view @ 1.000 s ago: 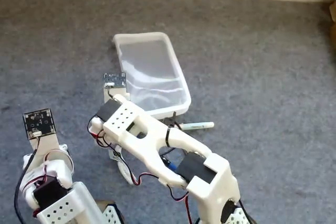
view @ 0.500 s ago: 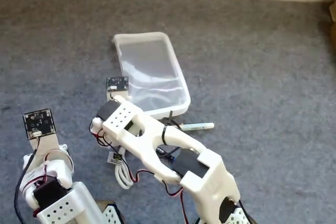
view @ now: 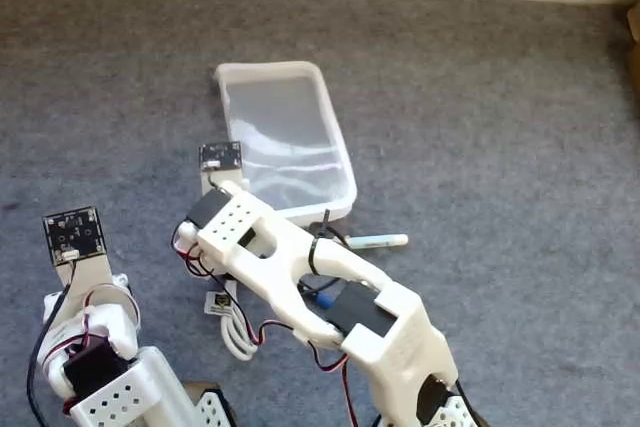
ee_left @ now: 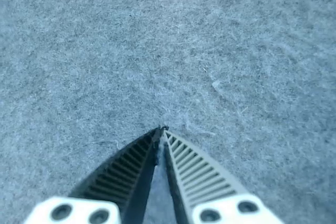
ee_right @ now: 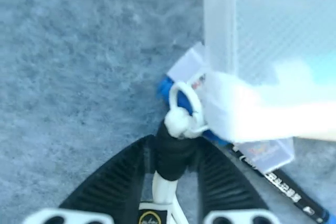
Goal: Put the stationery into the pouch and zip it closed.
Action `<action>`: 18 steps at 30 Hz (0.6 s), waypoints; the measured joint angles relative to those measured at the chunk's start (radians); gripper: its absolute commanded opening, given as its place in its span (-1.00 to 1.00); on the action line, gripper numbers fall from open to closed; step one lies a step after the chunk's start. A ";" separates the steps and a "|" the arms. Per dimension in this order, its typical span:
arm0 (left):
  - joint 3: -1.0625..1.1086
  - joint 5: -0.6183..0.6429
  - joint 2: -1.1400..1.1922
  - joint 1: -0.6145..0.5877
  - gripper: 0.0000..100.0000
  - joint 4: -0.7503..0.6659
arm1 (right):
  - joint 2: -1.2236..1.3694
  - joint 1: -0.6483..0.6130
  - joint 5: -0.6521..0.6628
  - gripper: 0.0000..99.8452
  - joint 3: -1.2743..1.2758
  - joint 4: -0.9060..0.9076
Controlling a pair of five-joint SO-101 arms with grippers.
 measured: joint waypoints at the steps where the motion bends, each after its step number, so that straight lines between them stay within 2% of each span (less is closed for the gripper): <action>1: 0.000 0.000 0.000 0.000 -0.98 -0.002 | 0.000 0.000 0.020 -0.99 0.000 0.000; 4: 0.000 0.000 0.000 0.002 -0.98 -0.002 | 0.000 0.002 0.103 -0.99 0.000 0.000; 11: 0.000 0.000 0.000 0.002 -0.98 -0.005 | -0.012 0.003 0.299 -0.99 0.000 0.129; 15: -0.003 0.000 0.000 0.003 -0.98 -0.005 | -0.103 0.029 0.454 -0.99 0.000 0.190; 18: -0.034 0.000 0.000 0.032 -0.98 -0.005 | -0.163 0.058 0.517 -0.99 0.002 0.215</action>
